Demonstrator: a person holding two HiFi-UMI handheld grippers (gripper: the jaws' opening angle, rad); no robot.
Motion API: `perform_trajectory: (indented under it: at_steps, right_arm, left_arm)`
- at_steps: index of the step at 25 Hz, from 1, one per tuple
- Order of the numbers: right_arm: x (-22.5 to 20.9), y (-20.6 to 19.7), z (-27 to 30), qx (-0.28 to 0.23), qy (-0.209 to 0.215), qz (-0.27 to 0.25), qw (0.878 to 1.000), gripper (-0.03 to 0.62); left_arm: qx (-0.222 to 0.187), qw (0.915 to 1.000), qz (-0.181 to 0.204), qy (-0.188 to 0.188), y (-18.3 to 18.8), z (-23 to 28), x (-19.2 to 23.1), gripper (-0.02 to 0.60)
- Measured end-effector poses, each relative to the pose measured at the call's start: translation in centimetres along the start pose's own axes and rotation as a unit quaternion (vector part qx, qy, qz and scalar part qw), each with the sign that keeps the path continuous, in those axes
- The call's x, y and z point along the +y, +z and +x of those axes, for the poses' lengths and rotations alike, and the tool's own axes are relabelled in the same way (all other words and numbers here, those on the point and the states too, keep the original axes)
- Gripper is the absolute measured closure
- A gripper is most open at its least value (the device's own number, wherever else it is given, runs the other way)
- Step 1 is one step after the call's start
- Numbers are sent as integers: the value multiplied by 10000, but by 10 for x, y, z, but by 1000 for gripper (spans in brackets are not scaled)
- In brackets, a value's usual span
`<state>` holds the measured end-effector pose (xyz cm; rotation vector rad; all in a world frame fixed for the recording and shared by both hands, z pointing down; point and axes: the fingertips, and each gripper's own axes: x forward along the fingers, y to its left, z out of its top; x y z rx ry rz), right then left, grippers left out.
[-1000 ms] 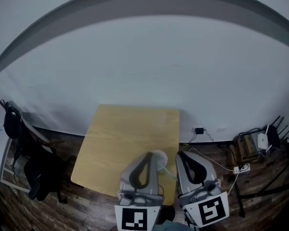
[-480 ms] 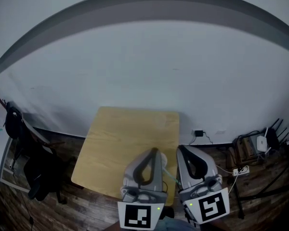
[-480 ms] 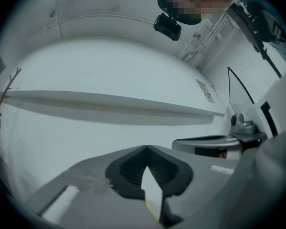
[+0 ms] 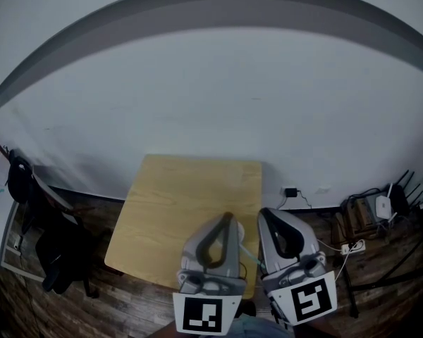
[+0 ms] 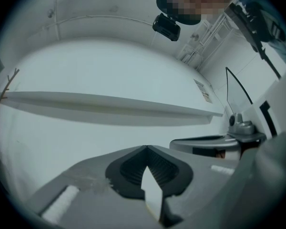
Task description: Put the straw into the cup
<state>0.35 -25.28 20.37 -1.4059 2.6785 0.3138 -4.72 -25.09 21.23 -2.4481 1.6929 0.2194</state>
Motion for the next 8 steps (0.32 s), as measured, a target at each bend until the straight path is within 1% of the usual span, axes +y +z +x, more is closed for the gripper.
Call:
perform_trajectory:
  at_steps: [8]
  right_arm:
    - [4,-1,-2,5,9,28,10000,588]
  left_arm:
    - [65,10000,10,-21,-2,-3,0,565]
